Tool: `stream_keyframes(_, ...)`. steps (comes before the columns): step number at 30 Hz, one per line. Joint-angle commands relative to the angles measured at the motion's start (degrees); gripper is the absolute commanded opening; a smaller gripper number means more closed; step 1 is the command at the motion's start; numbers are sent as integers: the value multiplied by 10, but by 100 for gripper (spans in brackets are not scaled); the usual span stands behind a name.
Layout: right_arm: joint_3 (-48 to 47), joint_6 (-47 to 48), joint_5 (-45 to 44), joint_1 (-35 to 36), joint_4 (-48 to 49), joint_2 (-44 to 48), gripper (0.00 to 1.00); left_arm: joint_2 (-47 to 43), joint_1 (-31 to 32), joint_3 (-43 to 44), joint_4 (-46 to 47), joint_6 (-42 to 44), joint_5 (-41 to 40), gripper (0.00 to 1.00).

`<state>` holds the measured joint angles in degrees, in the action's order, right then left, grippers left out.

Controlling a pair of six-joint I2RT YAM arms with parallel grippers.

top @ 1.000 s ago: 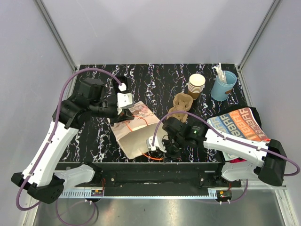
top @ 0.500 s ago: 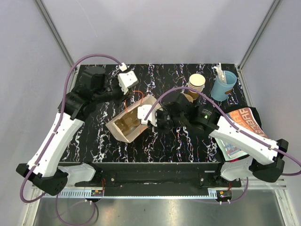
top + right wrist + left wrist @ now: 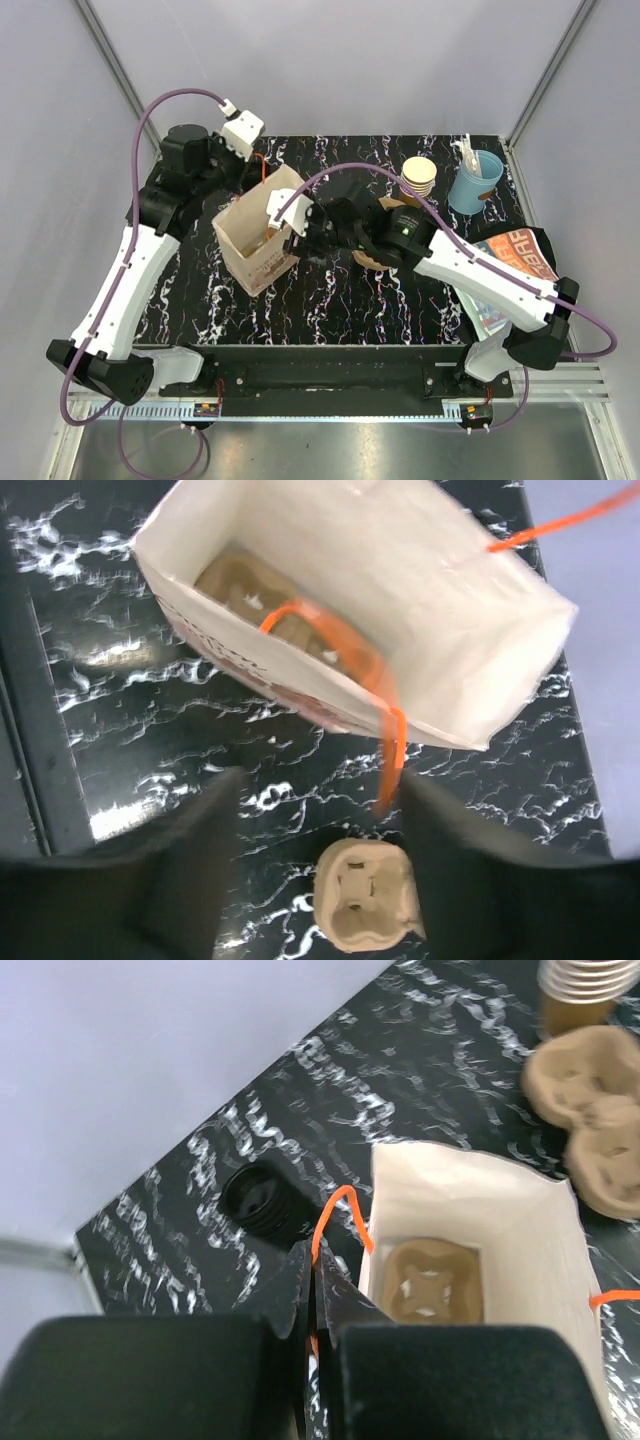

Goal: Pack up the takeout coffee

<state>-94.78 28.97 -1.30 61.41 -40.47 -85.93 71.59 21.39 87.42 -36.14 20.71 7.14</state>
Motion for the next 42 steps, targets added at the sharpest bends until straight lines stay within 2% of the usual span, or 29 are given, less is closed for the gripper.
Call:
stream_keyframes(1,-74,-8,-50,1,38,-7,83,-22,-32,-12,56,-32,-33,0)
stream_keyframes(2,-82,-8,-54,0,37,-13,96,-24,-35,-14,57,-32,-34,0)
stream_keyframes(3,-99,-7,-58,-1,36,-14,100,-29,-38,-17,58,-33,-34,0)
stream_keyframes(10,-132,-10,-78,-24,25,-16,100,-48,-48,-29,44,-32,-66,0)
stream_keyframes(18,-81,-29,-69,-83,57,22,100,-71,-80,-42,14,-26,-132,0)
stream_keyframes(27,-32,-33,-73,-116,87,48,100,-80,-165,-67,26,-5,-121,0)
stream_keyframes(38,-3,-36,-92,-155,122,56,100,-43,-264,-30,35,13,-102,0)
stream_keyframes(42,20,-44,-93,-184,142,57,100,-37,-282,-26,43,13,-106,0)
